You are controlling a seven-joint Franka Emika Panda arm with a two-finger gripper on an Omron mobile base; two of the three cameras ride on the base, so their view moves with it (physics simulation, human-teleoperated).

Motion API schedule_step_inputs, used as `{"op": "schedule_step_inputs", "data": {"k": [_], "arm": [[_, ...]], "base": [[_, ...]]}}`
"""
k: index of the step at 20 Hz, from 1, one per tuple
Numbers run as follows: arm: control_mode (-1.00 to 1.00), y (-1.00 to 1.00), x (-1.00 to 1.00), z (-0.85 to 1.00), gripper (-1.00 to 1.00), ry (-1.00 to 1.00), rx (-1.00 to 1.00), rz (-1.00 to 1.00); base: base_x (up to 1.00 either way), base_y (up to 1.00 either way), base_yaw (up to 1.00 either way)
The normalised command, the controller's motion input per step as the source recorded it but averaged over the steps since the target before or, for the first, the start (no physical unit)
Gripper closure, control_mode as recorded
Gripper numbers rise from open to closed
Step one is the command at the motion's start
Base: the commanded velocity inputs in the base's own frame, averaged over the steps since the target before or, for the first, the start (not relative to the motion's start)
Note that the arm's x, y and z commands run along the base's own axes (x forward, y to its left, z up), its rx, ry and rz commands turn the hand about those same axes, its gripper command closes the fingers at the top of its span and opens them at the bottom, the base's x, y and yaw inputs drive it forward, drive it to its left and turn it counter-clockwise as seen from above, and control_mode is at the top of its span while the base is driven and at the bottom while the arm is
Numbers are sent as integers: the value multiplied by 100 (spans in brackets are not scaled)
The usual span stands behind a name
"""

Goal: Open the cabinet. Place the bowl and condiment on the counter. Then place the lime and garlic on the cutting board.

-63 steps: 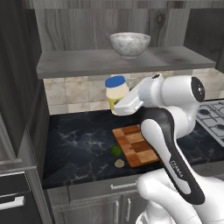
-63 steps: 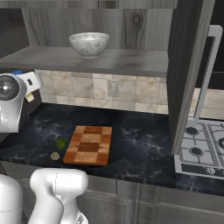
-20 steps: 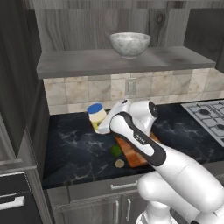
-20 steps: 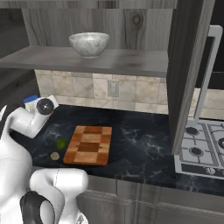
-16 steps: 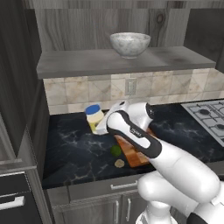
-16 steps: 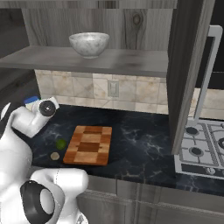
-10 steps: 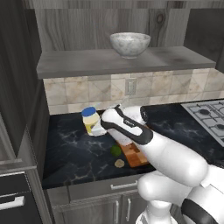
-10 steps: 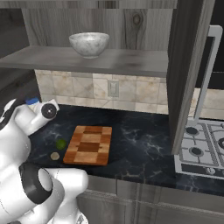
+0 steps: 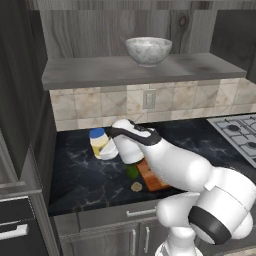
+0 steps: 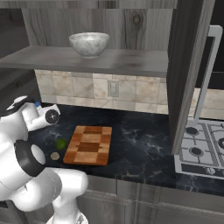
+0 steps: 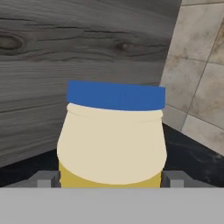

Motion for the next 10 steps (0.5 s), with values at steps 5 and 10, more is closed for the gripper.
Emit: {"op": "schedule_step_inputs", "data": {"k": [5,10], "arm": [[-100,2,5,-28,100,0,1,1],[-100,0,3,-27,100,0,3,0]], "base": [[0,0,0],[0,0,0]]}}
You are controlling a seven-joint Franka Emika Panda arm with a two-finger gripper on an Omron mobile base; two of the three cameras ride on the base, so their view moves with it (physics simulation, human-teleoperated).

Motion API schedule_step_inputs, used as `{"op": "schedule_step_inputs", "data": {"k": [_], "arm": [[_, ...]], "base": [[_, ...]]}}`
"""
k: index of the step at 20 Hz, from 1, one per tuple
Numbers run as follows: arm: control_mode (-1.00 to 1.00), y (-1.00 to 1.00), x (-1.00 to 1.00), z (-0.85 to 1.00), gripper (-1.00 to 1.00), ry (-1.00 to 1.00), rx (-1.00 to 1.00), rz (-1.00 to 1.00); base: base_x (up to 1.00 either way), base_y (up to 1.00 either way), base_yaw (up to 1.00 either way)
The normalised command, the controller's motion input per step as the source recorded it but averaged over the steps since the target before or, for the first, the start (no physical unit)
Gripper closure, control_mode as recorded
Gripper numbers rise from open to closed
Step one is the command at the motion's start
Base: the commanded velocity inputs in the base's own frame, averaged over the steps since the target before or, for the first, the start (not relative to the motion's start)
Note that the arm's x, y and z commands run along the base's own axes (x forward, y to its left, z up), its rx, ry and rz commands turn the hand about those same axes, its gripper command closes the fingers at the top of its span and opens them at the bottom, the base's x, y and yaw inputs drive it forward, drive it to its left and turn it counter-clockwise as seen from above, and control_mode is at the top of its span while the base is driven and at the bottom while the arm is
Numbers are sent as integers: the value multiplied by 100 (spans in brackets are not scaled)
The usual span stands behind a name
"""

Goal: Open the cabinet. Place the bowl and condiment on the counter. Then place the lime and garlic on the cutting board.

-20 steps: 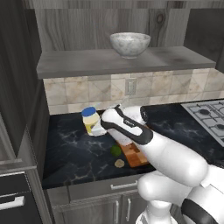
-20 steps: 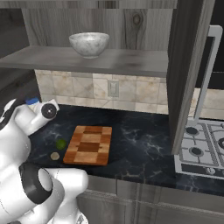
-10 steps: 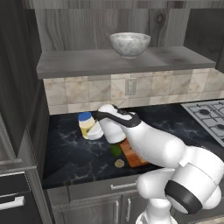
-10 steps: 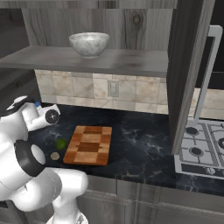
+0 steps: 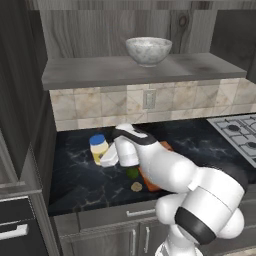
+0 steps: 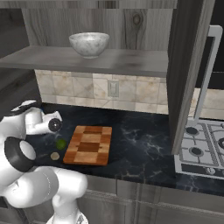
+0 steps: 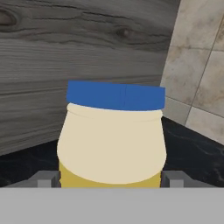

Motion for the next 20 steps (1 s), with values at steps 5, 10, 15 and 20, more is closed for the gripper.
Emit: {"op": "schedule_step_inputs", "data": {"k": [5,10,15,20], "arm": [[-100,8,13,-28,100,0,2,0],[-100,17,25,-30,100,0,0,0],[-100,19,26,-33,100,0,0,0],[-100,14,17,-36,100,0,0,0]], "base": [[0,0,0],[0,0,0],[0,0,0],[0,0,0]]}}
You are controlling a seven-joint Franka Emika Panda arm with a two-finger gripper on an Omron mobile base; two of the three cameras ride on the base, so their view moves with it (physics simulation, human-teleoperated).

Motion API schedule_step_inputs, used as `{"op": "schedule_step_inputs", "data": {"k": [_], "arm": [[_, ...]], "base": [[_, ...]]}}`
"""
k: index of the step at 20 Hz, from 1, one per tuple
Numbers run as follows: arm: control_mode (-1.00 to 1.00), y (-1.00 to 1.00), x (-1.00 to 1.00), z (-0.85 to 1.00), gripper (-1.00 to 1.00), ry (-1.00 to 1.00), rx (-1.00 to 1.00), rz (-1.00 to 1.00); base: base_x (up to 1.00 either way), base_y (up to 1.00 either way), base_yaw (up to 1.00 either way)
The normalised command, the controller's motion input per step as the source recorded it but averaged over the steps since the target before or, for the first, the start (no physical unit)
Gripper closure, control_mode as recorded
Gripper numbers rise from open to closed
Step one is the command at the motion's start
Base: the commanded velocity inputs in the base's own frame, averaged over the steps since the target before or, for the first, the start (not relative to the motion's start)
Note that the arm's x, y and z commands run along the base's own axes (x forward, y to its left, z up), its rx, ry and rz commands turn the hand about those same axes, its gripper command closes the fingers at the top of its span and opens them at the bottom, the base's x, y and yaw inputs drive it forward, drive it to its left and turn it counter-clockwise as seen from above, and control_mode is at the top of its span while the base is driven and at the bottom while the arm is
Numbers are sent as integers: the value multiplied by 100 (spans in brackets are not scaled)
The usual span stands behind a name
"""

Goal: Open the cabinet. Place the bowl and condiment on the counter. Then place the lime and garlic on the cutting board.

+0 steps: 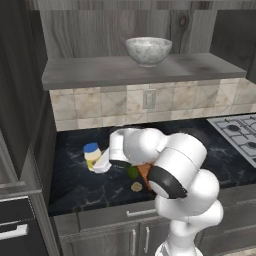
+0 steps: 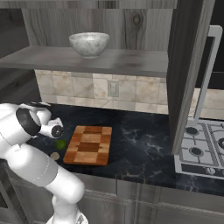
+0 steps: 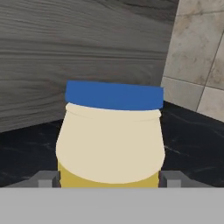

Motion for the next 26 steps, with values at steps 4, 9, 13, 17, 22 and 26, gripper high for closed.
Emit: {"op": "schedule_step_inputs", "data": {"k": [4,9,13,17,22,26], "arm": [[-100,7,7,-37,100,0,0,0],[-100,5,4,-28,100,-1,-1,0],[-100,0,0,-2,100,0,-1,0],[-100,0,0,0,-100,0,0,0],[-100,-1,-2,0,-100,0,0,0],[-100,-13,-11,16,-100,0,0,0]], "base": [[0,0,0],[0,0,0],[0,0,0],[0,0,0],[0,0,0],[0,0,0]]}}
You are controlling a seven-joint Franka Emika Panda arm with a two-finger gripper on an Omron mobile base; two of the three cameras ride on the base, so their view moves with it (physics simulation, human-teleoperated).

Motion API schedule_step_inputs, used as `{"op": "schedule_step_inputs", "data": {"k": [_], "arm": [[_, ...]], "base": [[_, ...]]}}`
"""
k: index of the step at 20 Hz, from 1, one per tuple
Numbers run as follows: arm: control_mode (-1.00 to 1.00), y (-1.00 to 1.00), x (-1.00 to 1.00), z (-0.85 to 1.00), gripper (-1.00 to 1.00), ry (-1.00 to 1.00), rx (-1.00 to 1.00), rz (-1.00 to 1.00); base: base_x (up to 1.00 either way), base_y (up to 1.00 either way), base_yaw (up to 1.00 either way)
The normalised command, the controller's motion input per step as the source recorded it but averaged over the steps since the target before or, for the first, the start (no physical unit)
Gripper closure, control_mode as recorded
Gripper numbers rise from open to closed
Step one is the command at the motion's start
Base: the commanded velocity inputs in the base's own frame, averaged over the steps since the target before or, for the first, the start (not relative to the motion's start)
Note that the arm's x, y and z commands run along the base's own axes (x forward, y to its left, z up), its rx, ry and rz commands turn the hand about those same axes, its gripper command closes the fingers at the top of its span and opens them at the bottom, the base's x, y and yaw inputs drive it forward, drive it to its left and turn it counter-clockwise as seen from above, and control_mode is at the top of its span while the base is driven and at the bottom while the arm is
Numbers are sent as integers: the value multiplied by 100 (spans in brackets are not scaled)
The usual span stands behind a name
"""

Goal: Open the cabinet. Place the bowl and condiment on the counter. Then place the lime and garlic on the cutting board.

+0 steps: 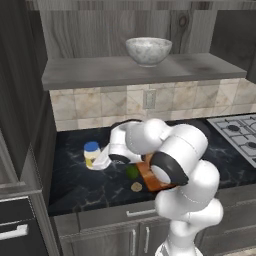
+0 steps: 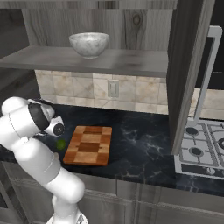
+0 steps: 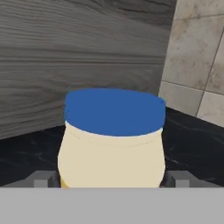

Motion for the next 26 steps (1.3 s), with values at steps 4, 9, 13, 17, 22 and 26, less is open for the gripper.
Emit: {"op": "schedule_step_inputs", "data": {"k": [4,9,13,17,22,26], "arm": [[-100,-22,-17,38,-100,0,1,0],[-100,-33,-24,51,-100,1,1,0],[-100,-39,-22,57,-100,7,0,-3],[-100,-37,-14,68,-100,12,0,-4],[-100,-28,-17,66,-100,12,-3,-7],[-100,-21,-17,64,-100,11,-5,-11]], "base": [[0,0,0],[0,0,0],[0,0,0],[0,0,0],[0,0,0],[0,0,0]]}}
